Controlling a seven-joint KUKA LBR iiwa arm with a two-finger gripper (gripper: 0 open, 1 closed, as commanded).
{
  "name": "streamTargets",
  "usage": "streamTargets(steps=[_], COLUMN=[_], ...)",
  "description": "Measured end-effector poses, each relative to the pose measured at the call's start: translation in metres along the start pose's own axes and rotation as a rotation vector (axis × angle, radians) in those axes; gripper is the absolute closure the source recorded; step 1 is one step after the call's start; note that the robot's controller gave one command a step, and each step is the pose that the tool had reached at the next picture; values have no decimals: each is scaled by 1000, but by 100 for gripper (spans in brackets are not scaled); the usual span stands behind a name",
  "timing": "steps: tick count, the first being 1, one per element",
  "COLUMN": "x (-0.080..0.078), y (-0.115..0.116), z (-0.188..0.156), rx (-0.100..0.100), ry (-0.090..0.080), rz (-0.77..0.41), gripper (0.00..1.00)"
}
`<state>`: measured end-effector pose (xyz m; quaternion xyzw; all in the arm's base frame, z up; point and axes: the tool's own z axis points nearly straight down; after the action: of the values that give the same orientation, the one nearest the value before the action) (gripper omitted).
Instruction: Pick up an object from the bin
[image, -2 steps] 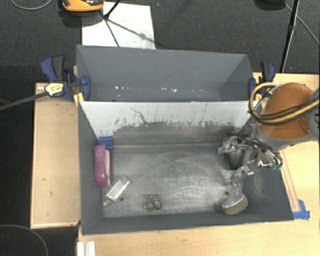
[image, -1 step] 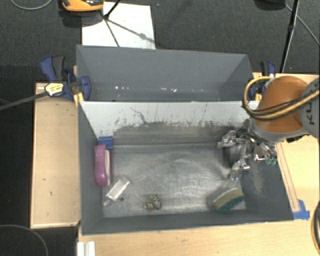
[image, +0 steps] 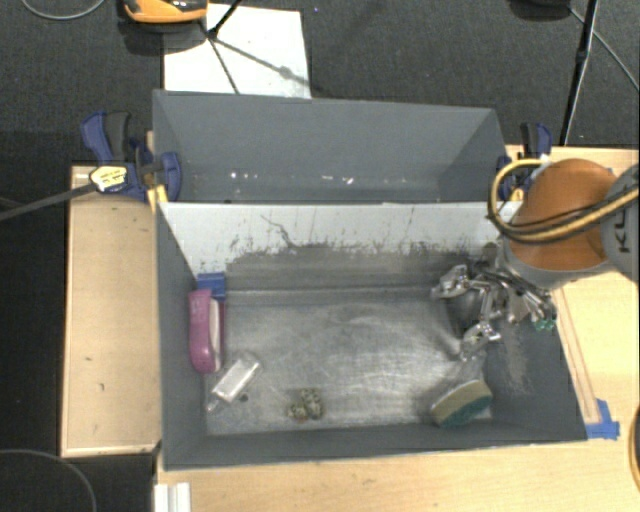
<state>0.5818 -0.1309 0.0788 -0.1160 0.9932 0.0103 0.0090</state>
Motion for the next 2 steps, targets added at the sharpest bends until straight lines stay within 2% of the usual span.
streamTargets(steps=[1, 2], x=[74, 58], y=[12, 27], z=[3, -74], rx=[25, 21], ry=[-3, 11], rz=[-95, -87], gripper=[0, 0])
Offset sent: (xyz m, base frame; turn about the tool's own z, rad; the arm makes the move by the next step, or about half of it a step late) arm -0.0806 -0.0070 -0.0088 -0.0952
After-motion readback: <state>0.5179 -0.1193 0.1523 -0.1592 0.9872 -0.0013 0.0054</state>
